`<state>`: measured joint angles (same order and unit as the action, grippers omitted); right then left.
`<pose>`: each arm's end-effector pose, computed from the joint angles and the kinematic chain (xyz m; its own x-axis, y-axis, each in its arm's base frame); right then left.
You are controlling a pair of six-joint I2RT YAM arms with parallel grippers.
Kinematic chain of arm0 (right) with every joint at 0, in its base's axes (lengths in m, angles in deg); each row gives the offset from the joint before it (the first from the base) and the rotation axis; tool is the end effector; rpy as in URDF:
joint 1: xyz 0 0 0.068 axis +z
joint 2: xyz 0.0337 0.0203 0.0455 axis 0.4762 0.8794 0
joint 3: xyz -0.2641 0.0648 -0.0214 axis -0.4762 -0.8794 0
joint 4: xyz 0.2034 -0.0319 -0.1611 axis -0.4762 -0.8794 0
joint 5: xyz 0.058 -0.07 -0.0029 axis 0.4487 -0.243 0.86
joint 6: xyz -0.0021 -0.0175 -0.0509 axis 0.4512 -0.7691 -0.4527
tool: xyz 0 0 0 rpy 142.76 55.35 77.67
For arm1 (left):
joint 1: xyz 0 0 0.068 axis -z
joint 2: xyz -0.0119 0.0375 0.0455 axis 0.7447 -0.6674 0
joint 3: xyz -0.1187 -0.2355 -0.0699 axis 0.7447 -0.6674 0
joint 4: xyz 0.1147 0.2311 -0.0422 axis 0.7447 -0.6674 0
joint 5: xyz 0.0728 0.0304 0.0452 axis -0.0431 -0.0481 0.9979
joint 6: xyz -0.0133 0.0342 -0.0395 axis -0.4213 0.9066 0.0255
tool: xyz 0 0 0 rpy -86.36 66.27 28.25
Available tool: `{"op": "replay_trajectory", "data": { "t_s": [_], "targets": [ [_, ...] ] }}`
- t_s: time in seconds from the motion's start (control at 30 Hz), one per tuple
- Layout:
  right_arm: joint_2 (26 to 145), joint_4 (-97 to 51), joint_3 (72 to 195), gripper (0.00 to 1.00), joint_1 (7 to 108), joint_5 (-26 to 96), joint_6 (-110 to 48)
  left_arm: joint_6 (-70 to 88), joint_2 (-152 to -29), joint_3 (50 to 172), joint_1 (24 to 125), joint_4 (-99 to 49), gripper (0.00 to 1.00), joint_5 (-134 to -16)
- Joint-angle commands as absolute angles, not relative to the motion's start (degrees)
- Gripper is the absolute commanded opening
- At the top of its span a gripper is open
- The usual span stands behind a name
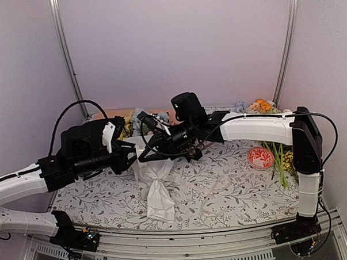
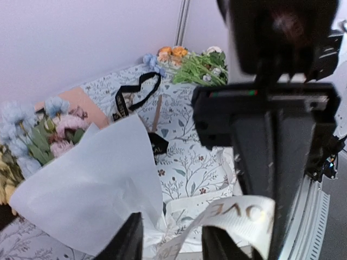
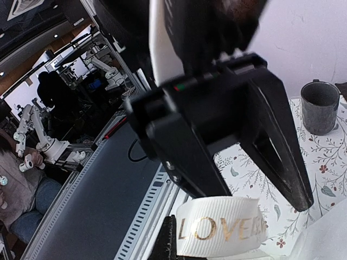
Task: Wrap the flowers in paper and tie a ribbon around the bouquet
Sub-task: Pass from the left arm to the right, then pass from the right arm to the left
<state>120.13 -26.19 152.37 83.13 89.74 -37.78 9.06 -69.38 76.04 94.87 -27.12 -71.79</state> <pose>0.2436 0.3984 0.2814 -0.2442 -0.3416 -0.9076 -0.8438 -0.3864 0.3725 0.1496 -0.1635 0.2825 -0.3462 0.0850 -0.9343 0.7297 0.6503 -0.2113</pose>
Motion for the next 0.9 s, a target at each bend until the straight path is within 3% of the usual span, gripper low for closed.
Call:
{"op": "replay_trajectory", "data": {
  "t_s": [0.0, 0.1, 0.2, 0.47, 0.73, 0.87],
  "targets": [
    [115.65, -25.94, 150.28, 0.0, 83.14, 89.78, -36.87, 6.6, -70.29, 66.49, 95.95, -22.39, 0.53, -73.95],
    [114.07, -25.95, 148.68, 0.0, 83.19, 88.49, -36.78, 7.32, -66.72, 59.71, 99.32, -15.68, 0.7, -73.86],
    [114.13, -25.89, 148.24, 0.0, 83.1, 88.25, -36.41, 9.31, -62.59, 53.16, 101.3, -8.18, 0.8, -73.76],
    [115.02, -25.04, 148.2, 0.0, 83.06, 86.84, -34.88, 14.25, -70.76, 49.36, 103.59, 13.19, 0.84, -58.81],
    [115.3, -22.98, 147.8, 0.0, 82.83, 85.58, -32.43, 11.58, -85.84, 52.87, 104.82, 24.28, 0.56, -60.94],
    [114.68, -22.97, 146.81, 0.0, 82.58, 85.21, -32.2, 11.74, -88.97, 54.64, 105.37, 24.79, 0.23, -59.07]
  ]
}}
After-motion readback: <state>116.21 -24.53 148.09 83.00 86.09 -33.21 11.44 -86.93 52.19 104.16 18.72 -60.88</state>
